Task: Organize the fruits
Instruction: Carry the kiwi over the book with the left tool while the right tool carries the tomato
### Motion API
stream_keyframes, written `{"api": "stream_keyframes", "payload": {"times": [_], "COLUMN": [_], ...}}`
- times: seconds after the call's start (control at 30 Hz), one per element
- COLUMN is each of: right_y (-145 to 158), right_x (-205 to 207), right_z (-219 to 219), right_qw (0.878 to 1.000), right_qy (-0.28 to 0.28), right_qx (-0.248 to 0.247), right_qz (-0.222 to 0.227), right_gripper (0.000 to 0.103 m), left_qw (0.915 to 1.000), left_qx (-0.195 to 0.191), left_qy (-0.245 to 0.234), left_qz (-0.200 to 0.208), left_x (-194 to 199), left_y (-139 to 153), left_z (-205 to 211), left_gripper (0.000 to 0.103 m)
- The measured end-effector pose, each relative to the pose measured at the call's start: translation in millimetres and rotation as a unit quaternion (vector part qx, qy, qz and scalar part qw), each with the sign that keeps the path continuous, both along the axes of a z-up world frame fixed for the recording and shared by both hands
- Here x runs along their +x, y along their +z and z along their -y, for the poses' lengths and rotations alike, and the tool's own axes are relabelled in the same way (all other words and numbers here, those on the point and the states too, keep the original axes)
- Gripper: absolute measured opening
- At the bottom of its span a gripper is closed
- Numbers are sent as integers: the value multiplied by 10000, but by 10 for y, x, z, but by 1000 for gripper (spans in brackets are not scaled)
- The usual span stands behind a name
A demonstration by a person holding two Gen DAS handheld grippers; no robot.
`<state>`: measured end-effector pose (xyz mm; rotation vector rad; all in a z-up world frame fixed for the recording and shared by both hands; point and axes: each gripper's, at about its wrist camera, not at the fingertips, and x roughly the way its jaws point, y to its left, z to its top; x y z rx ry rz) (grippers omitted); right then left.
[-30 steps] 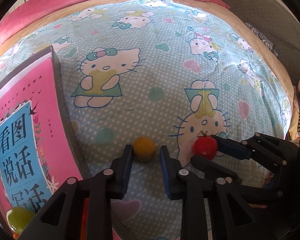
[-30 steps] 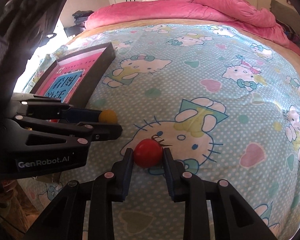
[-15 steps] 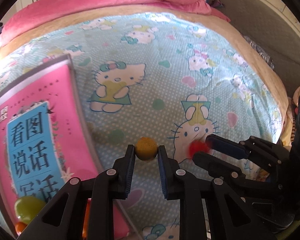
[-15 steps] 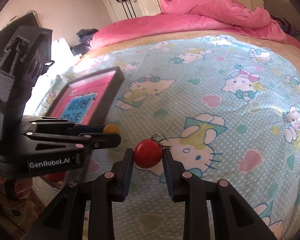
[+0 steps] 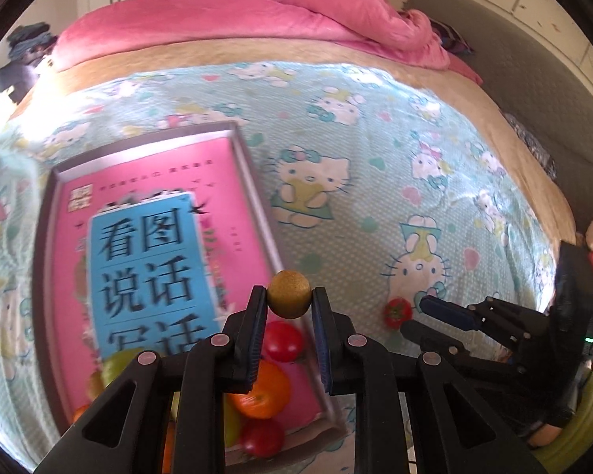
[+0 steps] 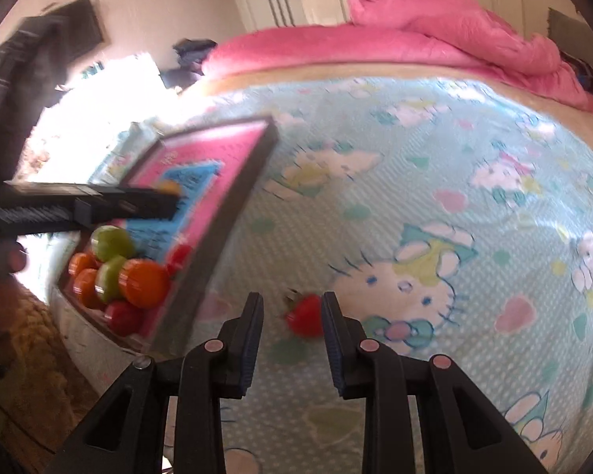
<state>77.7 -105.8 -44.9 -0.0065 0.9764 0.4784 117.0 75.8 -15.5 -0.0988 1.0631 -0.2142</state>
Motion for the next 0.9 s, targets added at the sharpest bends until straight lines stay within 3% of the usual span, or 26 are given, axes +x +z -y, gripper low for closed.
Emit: {"api": "stream_keyframes", "payload": {"times": [0.43,0.67,0.9], "right_y": [-164,172,440], "right_x": [70,-105,-298], "right_z": [-105,-182,-529], "right_qw": [9994,9984,9933], "right_qy": [75,214,733], "right_qx": [-321,180,525], "right_qz": [123,488,728], "right_gripper": [31,30,30], "left_qw": [9955,9905,9880], "left_qx": [-100,-170,-89], "left_qy": [939,1358,1539], "left_qz": [-31,-101,-101], "left_x": [-334,-498,-532], "left_y": [51,9,-8], "left_z": [-878,-1264,-1418], "left_gripper": [23,23,23]}}
